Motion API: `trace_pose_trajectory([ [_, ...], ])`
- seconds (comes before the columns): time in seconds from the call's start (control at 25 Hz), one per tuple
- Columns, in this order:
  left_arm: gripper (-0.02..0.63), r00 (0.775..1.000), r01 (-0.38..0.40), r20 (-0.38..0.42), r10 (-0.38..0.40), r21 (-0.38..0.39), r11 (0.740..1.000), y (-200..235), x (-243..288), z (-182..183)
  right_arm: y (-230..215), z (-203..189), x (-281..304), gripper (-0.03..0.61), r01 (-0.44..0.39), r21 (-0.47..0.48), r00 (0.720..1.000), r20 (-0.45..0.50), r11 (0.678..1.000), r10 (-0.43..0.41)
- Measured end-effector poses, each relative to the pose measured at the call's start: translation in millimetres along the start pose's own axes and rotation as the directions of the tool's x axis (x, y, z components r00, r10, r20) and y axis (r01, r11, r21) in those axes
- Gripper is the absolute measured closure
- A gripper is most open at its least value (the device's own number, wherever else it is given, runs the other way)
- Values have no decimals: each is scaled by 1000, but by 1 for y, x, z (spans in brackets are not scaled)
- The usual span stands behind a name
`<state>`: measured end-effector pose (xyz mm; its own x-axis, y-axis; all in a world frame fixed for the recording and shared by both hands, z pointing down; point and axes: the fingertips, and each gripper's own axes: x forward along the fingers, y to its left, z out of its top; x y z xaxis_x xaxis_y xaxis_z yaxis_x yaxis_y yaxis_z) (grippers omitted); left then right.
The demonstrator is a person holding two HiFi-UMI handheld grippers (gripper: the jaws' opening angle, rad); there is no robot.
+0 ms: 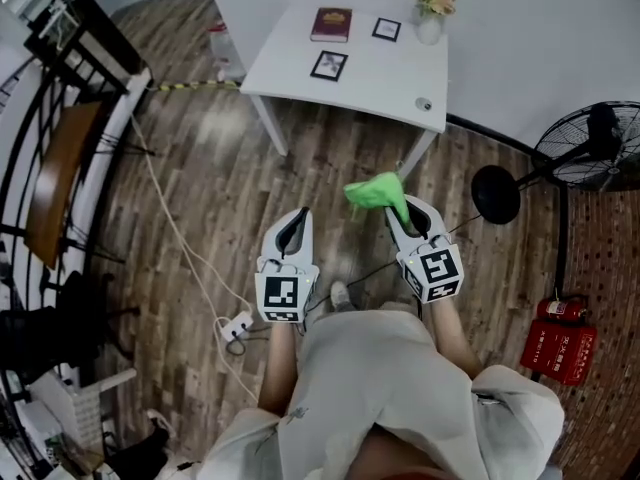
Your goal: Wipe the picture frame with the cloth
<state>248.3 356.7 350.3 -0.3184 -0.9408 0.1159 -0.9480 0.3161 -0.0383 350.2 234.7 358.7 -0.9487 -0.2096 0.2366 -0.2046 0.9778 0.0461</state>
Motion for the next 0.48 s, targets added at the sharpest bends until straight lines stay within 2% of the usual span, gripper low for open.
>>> trace_pose_trajectory([
  [0.24,594,1000,16,-8,-17,-3,1000,29,26,-3,-6,4,37,489,19,9,1000,-12,1000,-19],
  [0.48,594,999,36,-8,-36,4,999,40,52,-3,-20,6,60,489,36,15,999,-8,999,-36],
])
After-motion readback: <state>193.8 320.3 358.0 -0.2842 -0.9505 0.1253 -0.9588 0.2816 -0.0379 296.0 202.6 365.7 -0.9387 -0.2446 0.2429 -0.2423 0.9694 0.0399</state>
